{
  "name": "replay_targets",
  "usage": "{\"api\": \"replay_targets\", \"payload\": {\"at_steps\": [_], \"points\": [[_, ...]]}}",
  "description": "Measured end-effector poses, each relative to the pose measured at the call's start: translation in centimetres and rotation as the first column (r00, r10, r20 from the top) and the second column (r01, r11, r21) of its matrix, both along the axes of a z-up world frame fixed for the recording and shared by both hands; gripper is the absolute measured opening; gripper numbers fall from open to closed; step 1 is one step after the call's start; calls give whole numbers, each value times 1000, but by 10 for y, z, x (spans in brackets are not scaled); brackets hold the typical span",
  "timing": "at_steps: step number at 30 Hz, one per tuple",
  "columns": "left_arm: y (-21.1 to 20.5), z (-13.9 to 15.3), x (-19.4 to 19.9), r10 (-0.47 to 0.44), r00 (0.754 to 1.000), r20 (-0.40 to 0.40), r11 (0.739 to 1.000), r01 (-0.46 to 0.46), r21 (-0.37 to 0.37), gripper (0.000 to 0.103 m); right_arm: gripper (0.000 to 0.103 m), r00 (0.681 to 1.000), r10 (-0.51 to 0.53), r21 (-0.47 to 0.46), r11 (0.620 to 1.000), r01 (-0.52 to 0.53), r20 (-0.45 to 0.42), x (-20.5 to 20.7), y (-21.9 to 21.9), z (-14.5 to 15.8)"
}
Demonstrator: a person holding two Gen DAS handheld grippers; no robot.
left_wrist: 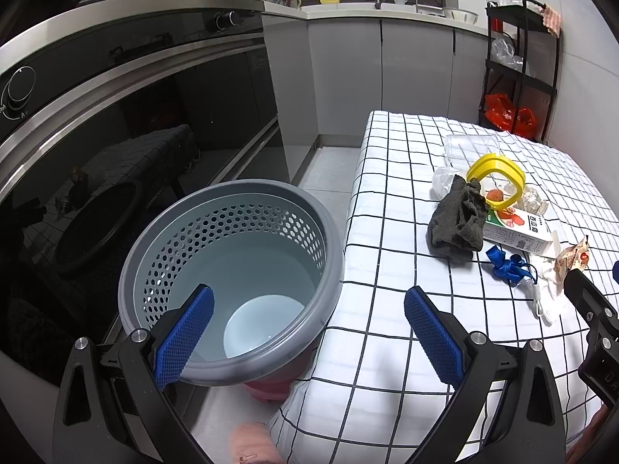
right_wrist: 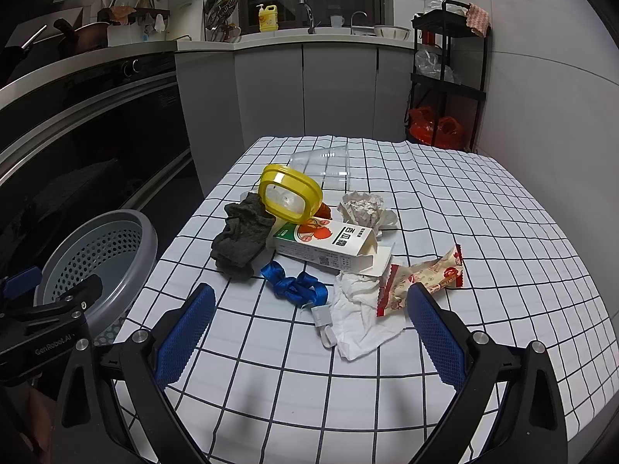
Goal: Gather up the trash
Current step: 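Reach the right gripper to the red-and-white snack wrapper and close on it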
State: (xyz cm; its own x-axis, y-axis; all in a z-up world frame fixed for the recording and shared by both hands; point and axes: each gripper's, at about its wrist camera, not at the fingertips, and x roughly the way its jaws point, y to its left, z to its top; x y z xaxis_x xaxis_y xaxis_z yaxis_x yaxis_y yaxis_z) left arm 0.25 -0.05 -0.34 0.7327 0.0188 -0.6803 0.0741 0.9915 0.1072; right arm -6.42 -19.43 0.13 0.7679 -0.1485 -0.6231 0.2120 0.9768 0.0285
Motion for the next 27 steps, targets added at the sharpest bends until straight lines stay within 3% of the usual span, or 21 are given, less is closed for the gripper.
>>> {"api": "replay_targets", "payload": {"at_steps": [9, 27], "points": [[-6, 0, -2, -13, 1000, 4, 1000, 13, 8, 96, 95, 1000, 3, 19, 1000, -3, -6, -1, -9, -5], [-54, -19, 7, -107, 993, -58, 994, 106, -17, 96, 95, 991, -92, 41, 995, 96, -94, -11, -80, -31]]}}
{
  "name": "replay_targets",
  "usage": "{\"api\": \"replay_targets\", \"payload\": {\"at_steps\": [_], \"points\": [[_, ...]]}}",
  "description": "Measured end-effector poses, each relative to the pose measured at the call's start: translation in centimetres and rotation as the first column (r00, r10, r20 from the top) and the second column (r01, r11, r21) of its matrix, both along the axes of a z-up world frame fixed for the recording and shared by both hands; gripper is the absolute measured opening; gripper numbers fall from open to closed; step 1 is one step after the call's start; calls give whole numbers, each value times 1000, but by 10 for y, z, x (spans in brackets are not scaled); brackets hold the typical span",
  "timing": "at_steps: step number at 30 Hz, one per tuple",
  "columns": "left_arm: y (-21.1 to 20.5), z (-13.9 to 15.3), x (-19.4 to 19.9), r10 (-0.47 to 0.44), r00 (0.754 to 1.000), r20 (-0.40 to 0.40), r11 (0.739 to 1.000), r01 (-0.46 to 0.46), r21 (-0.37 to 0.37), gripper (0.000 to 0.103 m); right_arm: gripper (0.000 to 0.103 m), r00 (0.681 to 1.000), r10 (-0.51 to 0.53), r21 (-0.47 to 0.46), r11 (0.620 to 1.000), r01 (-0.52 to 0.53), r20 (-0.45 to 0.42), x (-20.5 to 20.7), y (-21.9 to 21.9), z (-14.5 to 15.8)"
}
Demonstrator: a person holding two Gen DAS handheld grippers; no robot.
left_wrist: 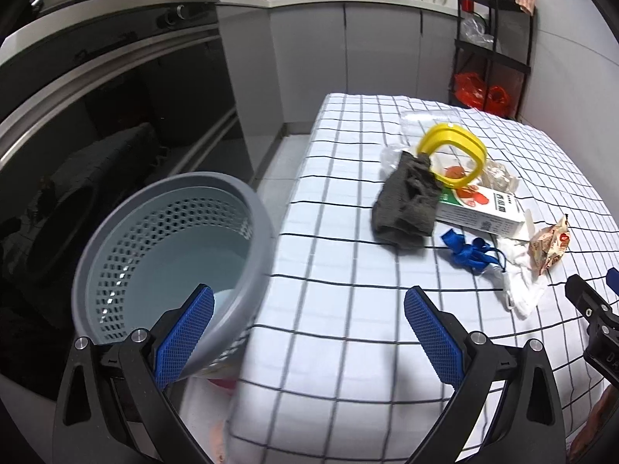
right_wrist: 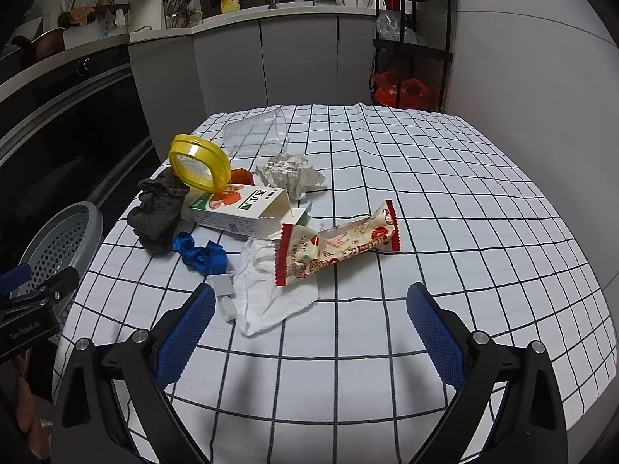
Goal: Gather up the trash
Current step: 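Reach the right gripper to the red-and-white snack wrapper and close on it, then grasp the blue lanyard with the left gripper while the right gripper lifts the wrapper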
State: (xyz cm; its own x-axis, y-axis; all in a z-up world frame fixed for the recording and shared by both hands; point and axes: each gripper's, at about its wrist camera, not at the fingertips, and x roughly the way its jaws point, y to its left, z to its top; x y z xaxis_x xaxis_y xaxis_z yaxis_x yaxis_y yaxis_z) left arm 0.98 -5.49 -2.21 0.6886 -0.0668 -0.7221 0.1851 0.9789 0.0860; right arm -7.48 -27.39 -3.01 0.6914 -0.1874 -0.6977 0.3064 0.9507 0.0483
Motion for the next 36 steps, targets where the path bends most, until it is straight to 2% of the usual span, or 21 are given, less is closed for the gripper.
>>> {"api": "replay_targets", "payload": {"at_steps": [9, 17, 22, 24, 26, 29, 30, 32, 36], "points": [[-28, -5, 5, -28, 1000, 12, 999, 28, -25, 96, 95, 999, -26, 36, 999, 26, -22, 27, -27, -10], [-37, -8, 8, -34, 999, 13, 999, 34, -26, 96, 94, 997, -41, -37, 999, 39, -64, 57, -19, -22], [-42, -9, 7, -44, 999, 23, 999, 44, -23, 96, 92, 996, -53, -54, 997, 50, -65, 56, -23, -24], [-44, -9, 6, -52, 998, 21, 998, 53, -25, 96, 81, 996, -55, -52, 997, 51, -70, 55, -25, -25], [-46, -10, 5, -60, 998, 20, 998, 61, -28, 96, 58, 994, -56, -49, 997, 51, -92, 56, -27, -28], [-50, -10, 3, -75, 997, 22, 997, 76, -26, 96, 36, 992, -40, -5, 999, 40, -117, 56, -33, -33], [-52, -11, 2, -82, 996, 23, 996, 82, -25, 96, 32, 993, -35, 6, 999, 36, -116, 55, -33, -33], [-54, -11, 1, -92, 996, 23, 995, 92, -27, 96, 9, 993, -27, 19, 999, 30, -117, 52, -34, -32], [-57, -11, -4, -115, 993, 24, 992, 116, -39, 96, 4, 996, -11, 92, 996, 19, -93, 43, -41, -29]]}}
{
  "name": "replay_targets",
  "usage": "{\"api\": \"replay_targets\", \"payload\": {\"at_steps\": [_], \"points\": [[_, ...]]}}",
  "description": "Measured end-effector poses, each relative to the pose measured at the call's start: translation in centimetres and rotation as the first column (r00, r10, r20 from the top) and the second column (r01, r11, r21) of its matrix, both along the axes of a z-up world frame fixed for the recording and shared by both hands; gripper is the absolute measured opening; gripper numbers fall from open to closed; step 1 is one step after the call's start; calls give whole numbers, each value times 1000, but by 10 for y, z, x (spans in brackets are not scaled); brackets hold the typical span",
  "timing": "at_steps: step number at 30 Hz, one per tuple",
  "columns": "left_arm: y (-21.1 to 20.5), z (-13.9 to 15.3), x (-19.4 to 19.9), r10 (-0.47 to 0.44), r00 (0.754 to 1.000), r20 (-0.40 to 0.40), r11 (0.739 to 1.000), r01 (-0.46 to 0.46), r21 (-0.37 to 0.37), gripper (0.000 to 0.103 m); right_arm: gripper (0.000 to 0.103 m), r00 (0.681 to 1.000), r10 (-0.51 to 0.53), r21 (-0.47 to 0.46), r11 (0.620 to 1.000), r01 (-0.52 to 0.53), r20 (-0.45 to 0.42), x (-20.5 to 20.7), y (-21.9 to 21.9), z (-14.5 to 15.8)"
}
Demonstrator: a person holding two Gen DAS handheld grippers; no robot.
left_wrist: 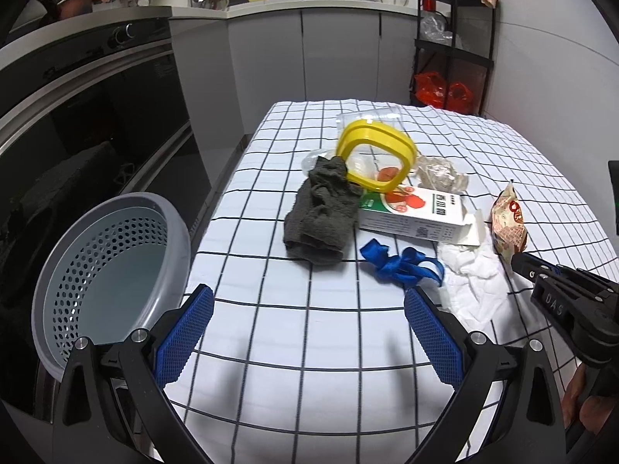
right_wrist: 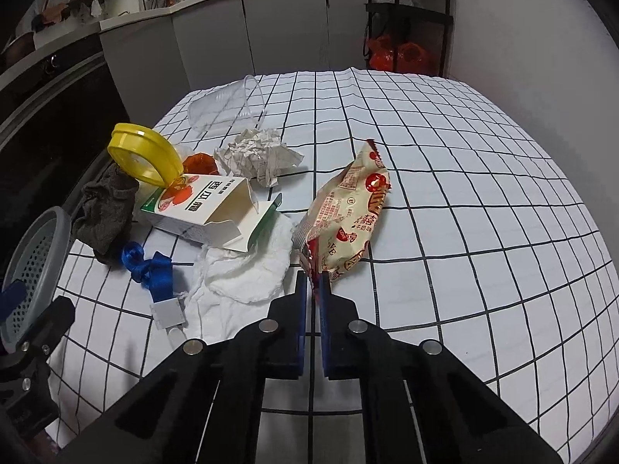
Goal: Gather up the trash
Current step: 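Grasp the blue lanyard with the left gripper while the right gripper lifts the wrapper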
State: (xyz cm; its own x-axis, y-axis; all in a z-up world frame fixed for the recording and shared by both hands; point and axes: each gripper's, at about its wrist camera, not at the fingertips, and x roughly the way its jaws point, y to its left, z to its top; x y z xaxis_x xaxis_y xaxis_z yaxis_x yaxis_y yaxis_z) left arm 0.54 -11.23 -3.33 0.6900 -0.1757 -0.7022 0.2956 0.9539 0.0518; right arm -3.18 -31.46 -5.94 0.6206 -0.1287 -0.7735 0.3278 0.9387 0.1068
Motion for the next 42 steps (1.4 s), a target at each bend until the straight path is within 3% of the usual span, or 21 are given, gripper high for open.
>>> {"api": "replay_targets", "payload": {"at_steps": [12, 21, 31, 36, 38, 39, 41, 42], "points": [[-17, -10, 2, -10, 999, -42, 1000, 9, -27, 96, 2, 994, 2, 68, 998, -9, 105, -23, -12, 27], [-56, -24, 14, -19, 997, -73, 1000, 21, 18, 97, 2, 991, 7, 127, 992, -25, 137, -28, -21, 36], [-66, -38, 29, 6, 994, -113, 999, -3, 32, 93, 2, 989, 9, 152, 988, -31, 148, -31, -23, 39], [-69, -41, 29, -35, 989, -141, 999, 39, 28, 51, 2, 989, 14, 147, 989, -36, 150, -30, -20, 40], [-68, -43, 30, -45, 986, -158, 999, 49, 17, 29, 2, 989, 14, 145, 989, -36, 149, -29, -19, 39], [-66, -44, 30, -55, 985, -166, 998, 56, 2, 25, 2, 989, 14, 145, 989, -36, 149, -29, -19, 39], [-64, -43, 28, -61, 984, -169, 998, 60, -7, 7, 2, 989, 12, 143, 989, -34, 149, -29, -18, 40], [-62, -43, 26, -69, 983, -171, 998, 68, -16, 7, 2, 989, 12, 143, 989, -34, 149, -29, -18, 40]]}}
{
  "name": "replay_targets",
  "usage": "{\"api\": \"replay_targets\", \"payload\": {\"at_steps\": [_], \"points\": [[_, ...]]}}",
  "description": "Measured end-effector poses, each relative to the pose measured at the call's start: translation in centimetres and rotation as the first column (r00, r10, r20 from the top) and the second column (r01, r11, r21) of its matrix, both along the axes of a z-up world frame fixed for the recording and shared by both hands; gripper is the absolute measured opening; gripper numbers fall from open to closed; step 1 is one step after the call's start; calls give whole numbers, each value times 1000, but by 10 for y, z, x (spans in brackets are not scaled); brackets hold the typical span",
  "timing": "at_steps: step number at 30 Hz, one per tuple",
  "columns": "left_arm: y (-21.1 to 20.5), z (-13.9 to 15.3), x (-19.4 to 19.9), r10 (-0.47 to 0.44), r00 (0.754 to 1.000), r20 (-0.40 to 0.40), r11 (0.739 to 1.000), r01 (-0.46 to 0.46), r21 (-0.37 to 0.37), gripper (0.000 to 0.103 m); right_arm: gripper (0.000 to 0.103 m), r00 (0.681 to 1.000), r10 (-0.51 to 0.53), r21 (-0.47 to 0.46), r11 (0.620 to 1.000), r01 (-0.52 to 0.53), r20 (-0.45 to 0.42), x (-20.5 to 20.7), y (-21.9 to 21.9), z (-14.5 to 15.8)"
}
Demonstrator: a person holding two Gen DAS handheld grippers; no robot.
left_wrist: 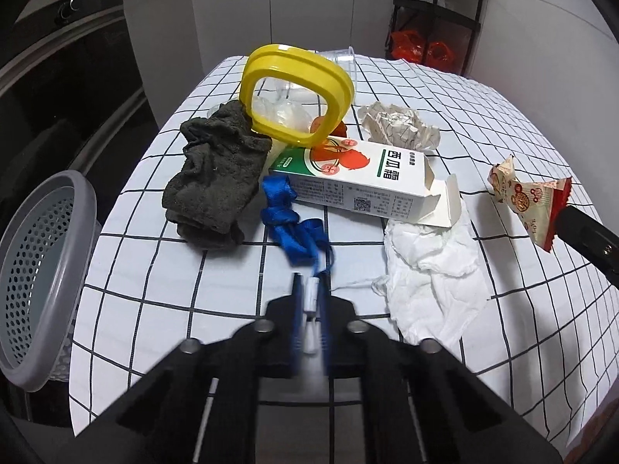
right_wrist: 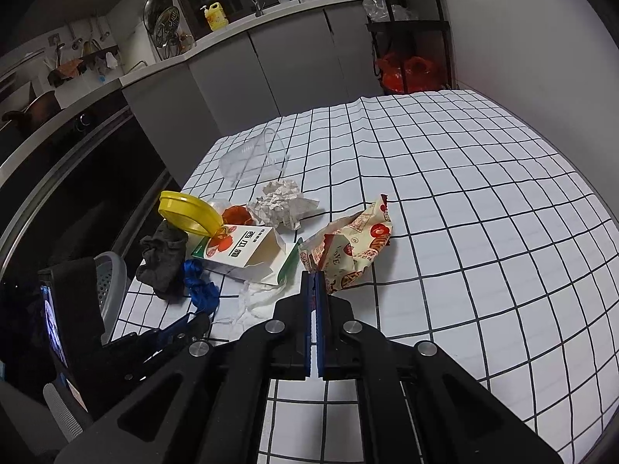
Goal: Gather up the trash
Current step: 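Grasp the blue lanyard with the left gripper while the right gripper lifts the wrapper, then carry the lanyard and wrapper in both grippers over the grey basket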
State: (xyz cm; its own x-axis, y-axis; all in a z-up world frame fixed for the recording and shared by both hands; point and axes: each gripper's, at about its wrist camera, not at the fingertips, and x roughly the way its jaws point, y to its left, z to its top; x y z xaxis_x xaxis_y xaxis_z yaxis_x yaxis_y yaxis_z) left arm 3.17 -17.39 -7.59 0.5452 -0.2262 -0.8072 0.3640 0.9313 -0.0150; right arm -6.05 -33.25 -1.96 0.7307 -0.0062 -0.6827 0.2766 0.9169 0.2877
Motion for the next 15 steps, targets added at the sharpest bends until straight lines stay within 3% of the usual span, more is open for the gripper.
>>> {"api": "replay_targets", "payload": {"at_steps": [9, 15], "points": [[27, 29, -20, -4, 998, 67, 1000, 5, -17, 7, 2, 999, 33, -12, 999, -33, 16, -2, 9, 7], [71, 56, -34, 20, 994, 108, 1000, -18, -21, 7, 2, 995, 77, -51, 996, -74, 59, -14, 27, 22]]}}
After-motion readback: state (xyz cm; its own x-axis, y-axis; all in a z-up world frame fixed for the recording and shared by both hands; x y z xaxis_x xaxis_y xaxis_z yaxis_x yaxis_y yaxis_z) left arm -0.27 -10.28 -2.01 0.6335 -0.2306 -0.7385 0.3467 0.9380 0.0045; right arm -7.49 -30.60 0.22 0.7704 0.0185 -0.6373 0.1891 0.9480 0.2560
